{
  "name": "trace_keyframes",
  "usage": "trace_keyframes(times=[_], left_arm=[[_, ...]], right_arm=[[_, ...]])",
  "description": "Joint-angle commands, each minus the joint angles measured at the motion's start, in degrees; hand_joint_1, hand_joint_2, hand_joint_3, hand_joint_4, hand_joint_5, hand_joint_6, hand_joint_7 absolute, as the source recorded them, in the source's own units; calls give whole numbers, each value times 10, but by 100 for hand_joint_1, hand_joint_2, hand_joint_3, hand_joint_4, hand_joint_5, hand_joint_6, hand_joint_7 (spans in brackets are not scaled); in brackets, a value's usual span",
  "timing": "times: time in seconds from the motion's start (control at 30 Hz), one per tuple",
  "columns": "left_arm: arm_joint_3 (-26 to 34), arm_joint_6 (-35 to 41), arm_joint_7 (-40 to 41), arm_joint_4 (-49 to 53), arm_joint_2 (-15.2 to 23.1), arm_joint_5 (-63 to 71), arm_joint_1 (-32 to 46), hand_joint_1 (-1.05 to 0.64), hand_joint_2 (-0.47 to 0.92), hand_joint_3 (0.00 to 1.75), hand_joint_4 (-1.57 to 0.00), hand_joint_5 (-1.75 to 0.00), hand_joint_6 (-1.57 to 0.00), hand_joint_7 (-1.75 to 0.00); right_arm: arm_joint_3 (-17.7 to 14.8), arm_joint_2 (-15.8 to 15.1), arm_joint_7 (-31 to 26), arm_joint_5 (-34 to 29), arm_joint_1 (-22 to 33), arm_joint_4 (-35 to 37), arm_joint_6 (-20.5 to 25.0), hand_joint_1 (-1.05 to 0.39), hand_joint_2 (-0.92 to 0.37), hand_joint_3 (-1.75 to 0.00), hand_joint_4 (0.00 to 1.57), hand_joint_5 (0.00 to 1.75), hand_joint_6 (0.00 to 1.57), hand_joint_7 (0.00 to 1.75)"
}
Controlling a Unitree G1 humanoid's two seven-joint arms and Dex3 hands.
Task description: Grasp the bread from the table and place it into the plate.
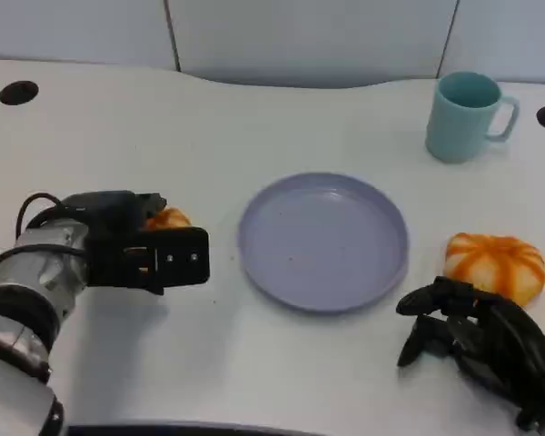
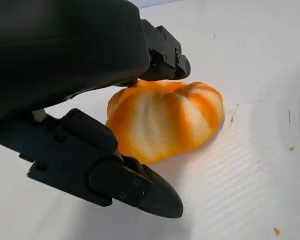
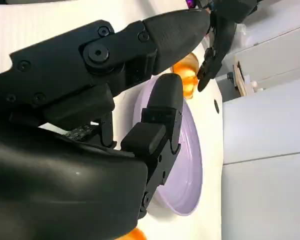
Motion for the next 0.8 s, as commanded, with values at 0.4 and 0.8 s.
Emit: trace_keyframes(times=[0.4,0.8], left_arm=[[-46,33,10,44,-7,34,-26,-78,73,0,-1,-31,-18,-1],[-55,37,109,50,-16,46,-21,-45,74,1,-44,-150,-41,-135]], right_arm=[[-3,-2,-2,9,14,1,33,-51,-92,-5,65,142,78,84],[-2,-3,0,11,19,-5,27,-56,-92,-8,66,137,80,79]])
